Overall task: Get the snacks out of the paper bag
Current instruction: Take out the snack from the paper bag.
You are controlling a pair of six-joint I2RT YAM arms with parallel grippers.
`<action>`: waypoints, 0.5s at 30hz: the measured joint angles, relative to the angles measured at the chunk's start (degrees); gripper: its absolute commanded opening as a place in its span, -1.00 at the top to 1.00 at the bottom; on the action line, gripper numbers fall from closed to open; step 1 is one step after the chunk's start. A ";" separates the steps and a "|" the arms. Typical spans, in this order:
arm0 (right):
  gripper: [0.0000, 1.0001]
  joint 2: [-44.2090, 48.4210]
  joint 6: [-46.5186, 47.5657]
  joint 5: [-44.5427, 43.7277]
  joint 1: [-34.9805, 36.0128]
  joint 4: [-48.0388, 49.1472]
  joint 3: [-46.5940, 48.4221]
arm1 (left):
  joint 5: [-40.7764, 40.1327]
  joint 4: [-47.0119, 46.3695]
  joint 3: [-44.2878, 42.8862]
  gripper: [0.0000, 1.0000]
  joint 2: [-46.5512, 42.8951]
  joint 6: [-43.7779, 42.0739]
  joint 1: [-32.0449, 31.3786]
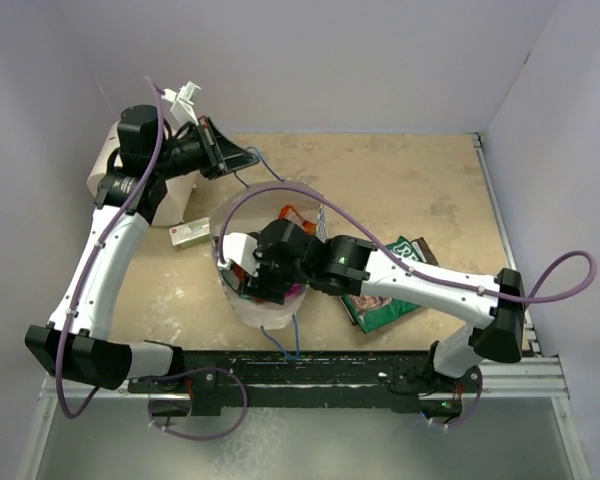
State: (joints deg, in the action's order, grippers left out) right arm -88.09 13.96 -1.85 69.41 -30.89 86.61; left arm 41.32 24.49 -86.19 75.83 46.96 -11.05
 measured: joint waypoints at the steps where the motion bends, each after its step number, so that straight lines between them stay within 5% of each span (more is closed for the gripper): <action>1: -0.36 -0.61 0.02 -1.64 -0.09 0.07 -0.68 | 0.04 -0.28 0.85 1.00 -0.61 0.44 -0.13; 15: -0.57 -1.60 -2.64 -9.20 -0.61 9.60 -12.70 | 0.50 -1.25 3.61 1.00 -3.13 1.99 -0.72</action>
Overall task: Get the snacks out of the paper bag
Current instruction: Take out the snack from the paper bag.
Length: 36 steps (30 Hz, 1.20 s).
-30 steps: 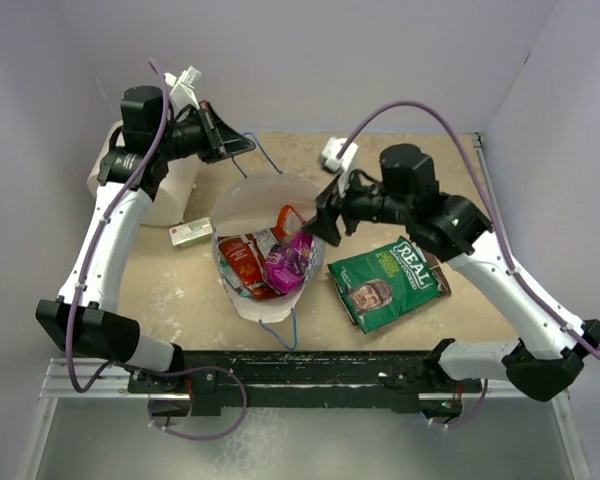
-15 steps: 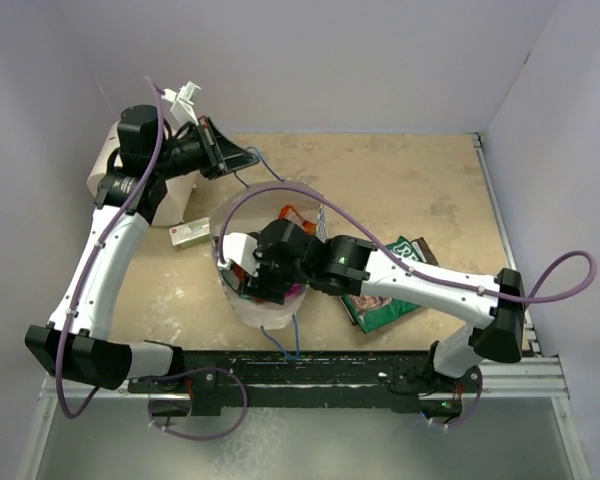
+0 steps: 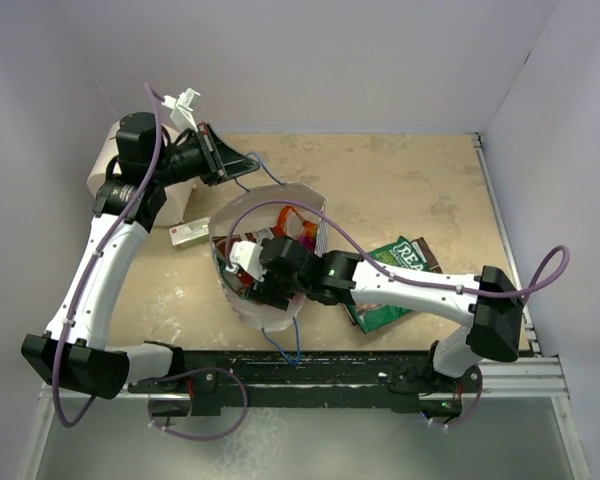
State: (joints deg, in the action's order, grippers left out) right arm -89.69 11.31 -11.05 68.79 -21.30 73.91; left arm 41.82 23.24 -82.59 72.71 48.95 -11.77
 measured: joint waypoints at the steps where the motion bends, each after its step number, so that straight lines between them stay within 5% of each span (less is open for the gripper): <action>1: -0.58 0.00 -0.48 -0.09 0.00 0.83 -0.94 | 0.00 -0.02 0.00 1.00 0.00 0.02 0.00; 10: -0.26 -3.45 -3.02 -3.63 0.00 4.22 -3.61 | 0.26 -0.04 0.00 1.00 0.00 0.07 0.00; 23: 1.00 -4.74 -1.68 -7.43 -0.20 7.45 -3.98 | 0.42 0.02 0.00 1.00 0.02 0.09 0.00; 36: 1.00 0.90 -1.86 -6.80 -0.22 3.96 1.44 | 0.11 0.66 -0.09 1.00 0.48 -0.02 0.00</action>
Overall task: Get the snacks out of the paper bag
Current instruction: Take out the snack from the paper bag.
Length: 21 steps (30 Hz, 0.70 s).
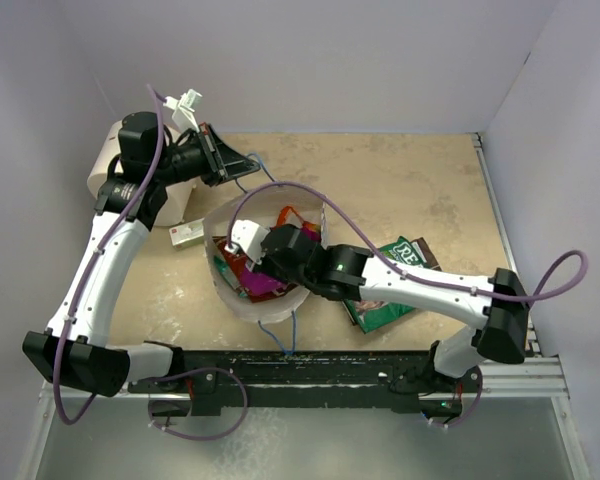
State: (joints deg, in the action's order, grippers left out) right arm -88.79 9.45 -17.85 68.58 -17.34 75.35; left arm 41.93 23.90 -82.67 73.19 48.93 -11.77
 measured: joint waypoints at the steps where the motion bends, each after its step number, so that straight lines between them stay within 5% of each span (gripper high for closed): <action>1: 1.00 0.70 -0.07 0.02 0.00 0.07 0.74 | -0.11 0.15 -0.09 1.00 0.13 0.00 0.00; 21: 1.00 22.97 -4.87 4.24 0.11 -3.45 13.00 | -3.08 2.58 -1.77 1.00 1.97 -1.14 0.00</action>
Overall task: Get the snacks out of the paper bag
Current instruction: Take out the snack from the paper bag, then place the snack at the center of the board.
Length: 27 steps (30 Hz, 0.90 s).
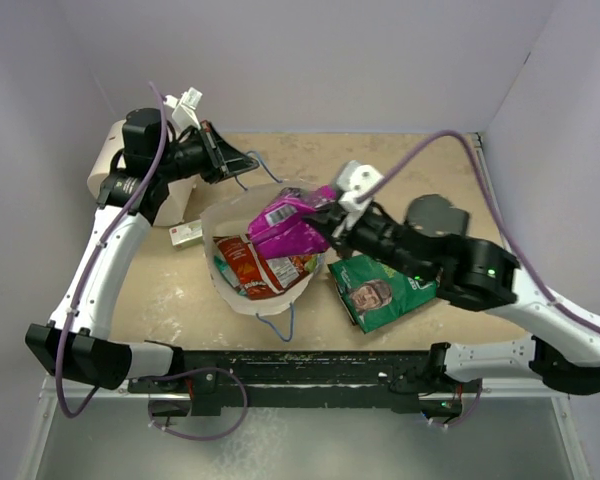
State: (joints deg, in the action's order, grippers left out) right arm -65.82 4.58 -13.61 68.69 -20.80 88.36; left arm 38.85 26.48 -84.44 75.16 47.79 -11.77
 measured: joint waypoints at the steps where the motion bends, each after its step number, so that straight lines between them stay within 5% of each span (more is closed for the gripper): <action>1: 1.00 1.73 0.02 -0.20 0.00 -0.37 0.26 | -0.22 0.28 -0.24 1.00 0.20 -0.39 0.00; 7: 1.00 9.55 -0.37 -10.64 0.33 -2.54 0.68 | -1.20 1.53 -0.96 1.00 1.18 -0.92 0.00; 16: 1.00 11.85 -9.46 -51.34 -2.36 -11.96 -5.49 | -2.54 2.47 -0.96 1.00 1.33 -1.07 0.00; 23: 1.00 8.11 -21.22 -45.46 -25.73 -19.98 -12.39 | -3.13 3.45 -1.95 1.00 1.33 -1.36 0.00; 27: 1.00 3.37 -27.47 -38.73 -28.30 -24.28 -13.51 | -3.19 4.13 -2.54 1.00 1.33 -1.86 0.00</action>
State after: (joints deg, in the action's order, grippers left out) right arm -62.46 -22.90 -52.34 40.38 -45.08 74.85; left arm 35.66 30.61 -86.98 76.49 45.93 -11.77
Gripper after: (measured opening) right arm 0.015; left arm 0.011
